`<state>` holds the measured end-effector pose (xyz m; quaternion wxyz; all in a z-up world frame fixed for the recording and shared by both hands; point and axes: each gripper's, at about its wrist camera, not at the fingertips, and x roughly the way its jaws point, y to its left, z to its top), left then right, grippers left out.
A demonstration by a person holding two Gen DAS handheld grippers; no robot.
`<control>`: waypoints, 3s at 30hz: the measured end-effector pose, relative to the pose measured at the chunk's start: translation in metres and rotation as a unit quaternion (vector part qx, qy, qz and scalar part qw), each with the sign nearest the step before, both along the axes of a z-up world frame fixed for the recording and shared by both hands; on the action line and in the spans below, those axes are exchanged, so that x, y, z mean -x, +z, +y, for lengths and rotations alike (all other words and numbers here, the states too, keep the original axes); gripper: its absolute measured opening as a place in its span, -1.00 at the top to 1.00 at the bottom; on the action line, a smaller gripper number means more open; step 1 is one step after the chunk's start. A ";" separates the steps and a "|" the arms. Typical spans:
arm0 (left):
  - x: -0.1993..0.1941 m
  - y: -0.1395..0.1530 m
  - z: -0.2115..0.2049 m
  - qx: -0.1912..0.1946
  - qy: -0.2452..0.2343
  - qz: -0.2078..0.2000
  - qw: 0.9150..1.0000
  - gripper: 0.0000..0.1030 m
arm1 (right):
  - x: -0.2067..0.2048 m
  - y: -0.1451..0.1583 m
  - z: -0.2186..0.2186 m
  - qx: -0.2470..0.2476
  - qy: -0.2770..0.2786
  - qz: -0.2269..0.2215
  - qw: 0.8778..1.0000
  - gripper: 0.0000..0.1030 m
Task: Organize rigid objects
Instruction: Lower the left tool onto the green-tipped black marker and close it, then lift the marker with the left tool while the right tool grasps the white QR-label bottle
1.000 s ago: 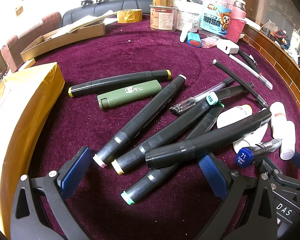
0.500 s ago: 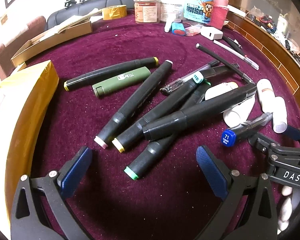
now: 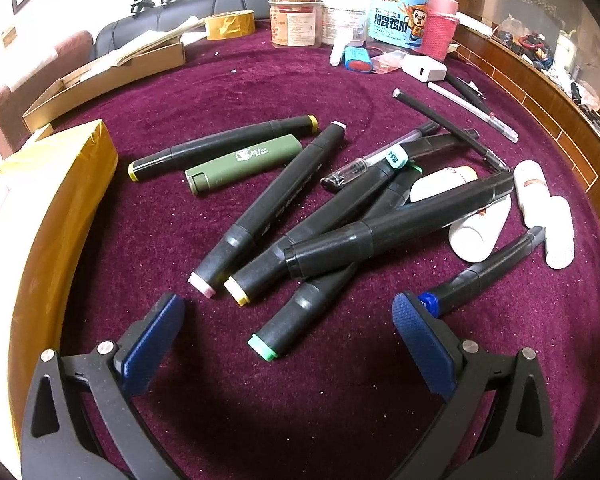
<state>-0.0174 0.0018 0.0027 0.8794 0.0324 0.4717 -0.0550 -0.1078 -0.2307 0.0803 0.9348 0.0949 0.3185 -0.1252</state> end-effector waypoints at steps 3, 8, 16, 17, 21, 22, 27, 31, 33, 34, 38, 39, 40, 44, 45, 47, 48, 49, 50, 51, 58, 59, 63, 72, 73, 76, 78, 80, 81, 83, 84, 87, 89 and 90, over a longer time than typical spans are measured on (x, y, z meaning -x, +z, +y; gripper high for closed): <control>0.000 0.000 0.000 -0.001 0.001 0.000 1.000 -1.00 | -0.022 0.001 -0.013 -0.045 -0.020 -0.008 0.999 -0.97; 0.000 0.000 0.001 0.001 0.000 0.000 1.000 -1.00 | -0.056 -0.014 -0.018 -0.073 -0.039 -0.005 0.997 -0.96; 0.000 0.001 0.005 0.012 -0.005 0.002 1.000 -1.00 | -0.054 -0.025 -0.025 -0.054 -0.070 -0.039 0.995 -0.87; 0.000 0.002 0.008 0.021 -0.010 0.001 1.000 -1.00 | -0.053 -0.025 -0.024 -0.043 -0.072 -0.040 0.996 -0.87; 0.007 0.008 0.024 0.075 -0.033 0.002 0.997 -1.00 | -0.058 -0.031 -0.028 -0.063 -0.056 -0.023 0.996 -0.87; 0.010 0.010 0.026 0.079 -0.039 0.001 0.996 -1.00 | -0.059 -0.033 -0.028 -0.066 -0.053 -0.020 0.996 -0.87; 0.016 0.029 0.022 0.040 -0.081 -0.039 0.995 -1.00 | -0.060 -0.036 -0.029 -0.073 -0.046 -0.015 0.996 -0.87; 0.006 0.044 0.000 0.001 -0.117 -0.072 0.991 -1.00 | -0.058 -0.035 -0.027 -0.065 -0.049 -0.017 0.997 -0.87; -0.001 0.046 -0.012 -0.017 -0.131 -0.084 0.988 -1.00 | -0.059 -0.036 -0.027 -0.061 -0.050 -0.014 0.997 -0.87; -0.002 0.046 -0.015 -0.023 -0.136 -0.086 0.987 -1.00 | -0.060 -0.037 -0.027 -0.060 -0.050 -0.011 0.997 -0.87; -0.001 0.041 -0.038 -0.075 -0.189 -0.107 0.973 -0.78 | -0.062 -0.039 -0.026 -0.061 -0.049 -0.004 0.997 -0.87; 0.002 0.039 -0.043 -0.093 -0.200 -0.117 0.968 -0.72 | -0.062 -0.039 -0.026 -0.061 -0.049 -0.004 0.997 -0.87; 0.003 0.037 -0.048 -0.111 -0.209 -0.123 0.964 -0.68 | -0.063 -0.039 -0.026 -0.061 -0.048 -0.003 0.997 -0.87; -0.007 0.025 -0.055 -0.131 -0.231 -0.107 0.958 -0.12 | -0.064 -0.040 -0.025 -0.058 -0.048 -0.001 0.997 -0.87; -0.013 0.020 -0.054 -0.115 -0.238 -0.084 0.961 0.26 | -0.064 -0.040 -0.025 -0.058 -0.048 0.001 0.997 -0.87; -0.014 0.018 -0.054 -0.099 -0.236 -0.075 0.964 0.44 | -0.065 -0.041 -0.025 -0.060 -0.048 0.003 0.997 -0.87; -0.011 0.018 -0.054 -0.095 -0.238 -0.073 0.964 0.52 | -0.065 -0.042 -0.026 -0.061 -0.048 0.005 0.997 -0.87; -0.008 0.019 -0.052 -0.089 -0.238 -0.069 0.965 0.55 | -0.065 -0.042 -0.026 -0.062 -0.048 0.005 0.997 -0.87; -0.005 0.020 -0.051 -0.085 -0.238 -0.069 0.965 0.58 | -0.065 -0.043 -0.026 -0.063 -0.048 0.007 0.997 -0.87; 0.000 0.021 -0.050 -0.077 -0.239 -0.067 0.966 0.61 | -0.066 -0.043 -0.026 -0.064 -0.047 0.009 0.997 -0.87; 0.009 0.022 -0.049 -0.060 -0.226 -0.058 0.971 0.62 | -0.067 -0.044 -0.026 -0.064 -0.047 0.011 0.997 -0.87; 0.007 0.020 -0.051 -0.065 -0.221 -0.055 0.971 0.61 | -0.067 -0.044 -0.025 -0.064 -0.047 0.012 0.997 -0.87; 0.001 0.016 -0.047 -0.036 -0.208 -0.038 0.977 0.63 | -0.067 -0.045 -0.026 -0.069 -0.046 0.013 0.996 -0.87; 0.025 0.042 0.006 0.078 -0.154 -0.054 0.984 0.75 | -0.070 -0.050 -0.030 -0.084 -0.049 0.025 0.995 -0.87; 0.029 0.044 0.011 0.087 -0.150 -0.056 0.983 0.75 | -0.071 -0.051 -0.031 -0.086 -0.050 0.026 0.995 -0.87; 0.044 0.049 0.030 0.119 -0.134 -0.063 0.982 0.74 | -0.071 -0.052 -0.033 -0.090 -0.054 0.028 0.994 -0.87; 0.051 0.048 0.041 0.137 -0.125 -0.058 0.981 0.74 | -0.071 -0.053 -0.034 -0.094 -0.056 0.030 0.994 -0.87; 0.057 0.048 0.048 0.146 -0.121 -0.057 0.980 0.74 | -0.071 -0.054 -0.035 -0.099 -0.058 0.031 0.993 -0.87; 0.059 0.046 0.051 0.148 -0.120 -0.054 0.980 0.74 | -0.070 -0.055 -0.036 -0.103 -0.059 0.032 0.992 -0.87; 0.062 0.043 0.057 0.154 -0.116 -0.046 0.980 0.74 | -0.069 -0.057 -0.040 -0.117 -0.062 0.033 0.991 -0.87; 0.062 0.041 0.061 0.157 -0.112 -0.040 0.980 0.74 | -0.069 -0.058 -0.042 -0.124 -0.063 0.035 0.990 -0.87; 0.067 0.037 0.070 0.156 -0.106 -0.028 0.982 0.73 | -0.061 -0.055 -0.043 -0.155 -0.046 0.047 0.986 -0.87; 0.070 0.036 0.077 0.162 -0.103 -0.029 0.981 0.70 | -0.045 -0.046 -0.032 -0.172 -0.009 0.040 0.984 -0.87; 0.071 0.034 0.080 0.164 -0.098 -0.029 0.981 0.66 | -0.040 -0.043 -0.026 -0.170 0.003 0.041 0.985 -0.87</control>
